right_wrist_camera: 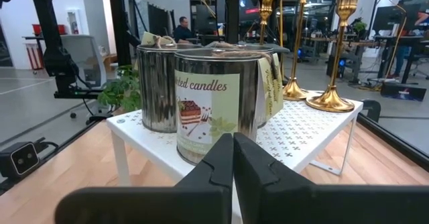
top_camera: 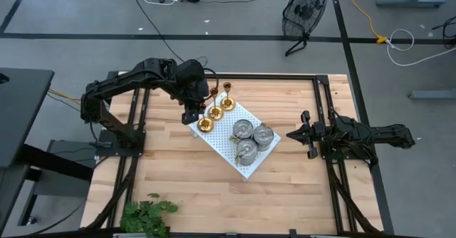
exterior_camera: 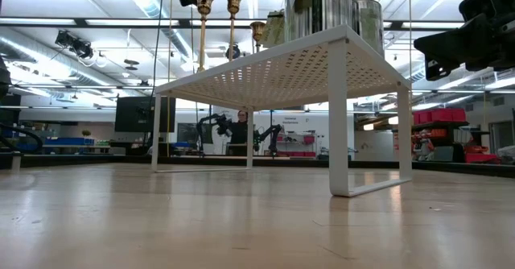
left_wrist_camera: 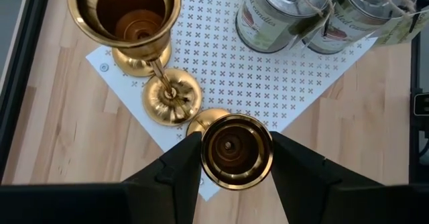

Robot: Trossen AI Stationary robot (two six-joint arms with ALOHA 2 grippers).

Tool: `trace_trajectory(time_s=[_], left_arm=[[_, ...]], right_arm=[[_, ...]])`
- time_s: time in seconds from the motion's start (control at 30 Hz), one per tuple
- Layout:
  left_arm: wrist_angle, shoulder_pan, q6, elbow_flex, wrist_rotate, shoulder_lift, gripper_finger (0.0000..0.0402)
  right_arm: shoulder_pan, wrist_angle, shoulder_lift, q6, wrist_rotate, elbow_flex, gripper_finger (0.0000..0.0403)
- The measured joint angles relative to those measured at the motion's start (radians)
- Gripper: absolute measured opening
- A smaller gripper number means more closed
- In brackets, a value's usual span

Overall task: Pick & Place candle stick holders
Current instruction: Put the gold candle holder on the shelf align with the other gold metal candle holder

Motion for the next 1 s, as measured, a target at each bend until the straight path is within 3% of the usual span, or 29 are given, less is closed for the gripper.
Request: trace_trajectory(time_s=[1.0], left_arm=[[-0.004,0.000,0.018,-0.011,-0.017,-0.002,0.0172]], right_arm=[[0.000,0.000,0.000,0.000,0.000,0.000,0.0016]])
